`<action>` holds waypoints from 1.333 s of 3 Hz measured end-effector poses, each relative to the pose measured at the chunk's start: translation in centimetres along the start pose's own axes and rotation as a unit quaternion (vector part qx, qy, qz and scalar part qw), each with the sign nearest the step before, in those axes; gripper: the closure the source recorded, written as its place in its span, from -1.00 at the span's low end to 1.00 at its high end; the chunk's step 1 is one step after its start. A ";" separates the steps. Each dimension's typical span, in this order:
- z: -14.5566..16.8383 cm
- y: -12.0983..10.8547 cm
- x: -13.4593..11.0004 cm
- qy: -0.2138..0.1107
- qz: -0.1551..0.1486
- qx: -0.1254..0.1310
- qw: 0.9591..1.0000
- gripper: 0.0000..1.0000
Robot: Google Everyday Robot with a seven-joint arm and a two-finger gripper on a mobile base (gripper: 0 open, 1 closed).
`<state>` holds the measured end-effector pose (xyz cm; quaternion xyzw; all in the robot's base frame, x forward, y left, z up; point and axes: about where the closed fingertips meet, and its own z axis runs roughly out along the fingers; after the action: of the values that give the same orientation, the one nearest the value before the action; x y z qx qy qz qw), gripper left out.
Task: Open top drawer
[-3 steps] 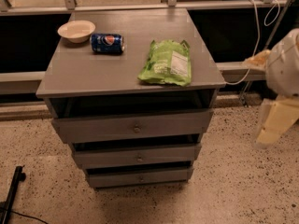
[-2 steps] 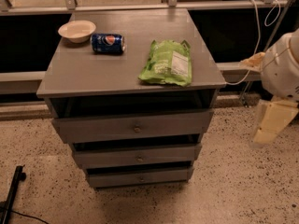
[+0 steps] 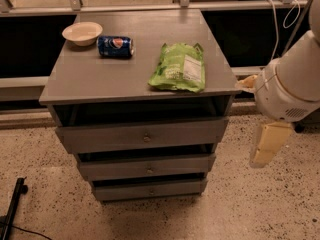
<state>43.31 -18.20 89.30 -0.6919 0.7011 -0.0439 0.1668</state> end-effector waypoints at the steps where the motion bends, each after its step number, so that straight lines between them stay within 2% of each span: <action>1: 0.0 0.0 0.0 0.000 0.000 0.000 1.000 -1.00; 2: 1.3 -0.4 -0.1 0.001 -0.016 0.021 1.000 -1.00; 3: 4.2 -0.5 -0.1 -0.006 -0.045 0.040 0.998 -1.00; 4: 8.4 -0.5 0.4 -0.015 -0.068 0.046 0.997 -1.00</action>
Offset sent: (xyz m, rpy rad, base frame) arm 0.0245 0.0080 -0.0333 -0.0254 -0.1271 0.0617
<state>46.25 -17.24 81.49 -0.7303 0.6470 -0.0768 0.2054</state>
